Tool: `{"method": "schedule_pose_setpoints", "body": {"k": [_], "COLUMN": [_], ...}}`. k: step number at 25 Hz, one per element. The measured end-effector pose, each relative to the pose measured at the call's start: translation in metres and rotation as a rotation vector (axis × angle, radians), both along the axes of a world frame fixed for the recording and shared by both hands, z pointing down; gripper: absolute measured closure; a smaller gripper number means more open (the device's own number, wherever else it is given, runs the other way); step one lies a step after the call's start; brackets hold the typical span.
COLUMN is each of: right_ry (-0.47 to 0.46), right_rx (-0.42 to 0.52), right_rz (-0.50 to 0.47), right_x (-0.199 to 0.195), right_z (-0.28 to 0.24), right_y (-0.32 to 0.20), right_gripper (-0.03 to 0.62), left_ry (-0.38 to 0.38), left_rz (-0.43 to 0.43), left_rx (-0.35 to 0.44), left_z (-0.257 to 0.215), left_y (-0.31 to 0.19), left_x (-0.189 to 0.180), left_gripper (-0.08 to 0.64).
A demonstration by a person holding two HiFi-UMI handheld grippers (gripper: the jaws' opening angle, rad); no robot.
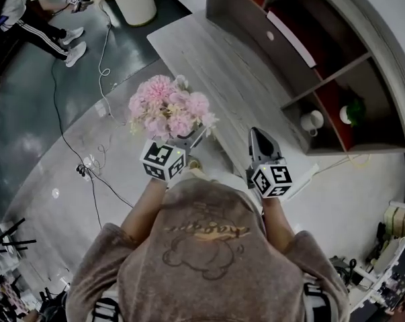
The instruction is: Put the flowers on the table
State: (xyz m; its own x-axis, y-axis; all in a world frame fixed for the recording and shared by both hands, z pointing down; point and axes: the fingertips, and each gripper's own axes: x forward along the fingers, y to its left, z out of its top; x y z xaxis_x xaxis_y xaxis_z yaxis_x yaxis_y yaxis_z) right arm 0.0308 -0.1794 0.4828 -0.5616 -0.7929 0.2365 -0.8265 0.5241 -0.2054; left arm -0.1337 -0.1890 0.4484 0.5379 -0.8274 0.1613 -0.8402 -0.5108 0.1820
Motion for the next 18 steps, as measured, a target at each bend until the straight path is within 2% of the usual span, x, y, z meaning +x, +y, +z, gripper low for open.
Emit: {"method": "schedule_pose_setpoints", "body": {"k": [9,18], "right_ry": [0.006,-0.003], "right_rx": [-0.01,0.007], "right_rz": [0.121,0.15], "right_x": [0.008,0.015], "right_z": [-0.003,-0.01], "right_y": [-0.018,-0.027], "right_gripper": [0.607,0.606], "left_ry": [-0.007,-0.011], "left_rz": [0.112,0.163], "left_rx": [-0.007,-0.001], "left_z": [0.001,-0.004], "left_y": [-0.048,-0.065], "left_x": [0.008,0.028], "left_gripper": [0.206,0.206]}}
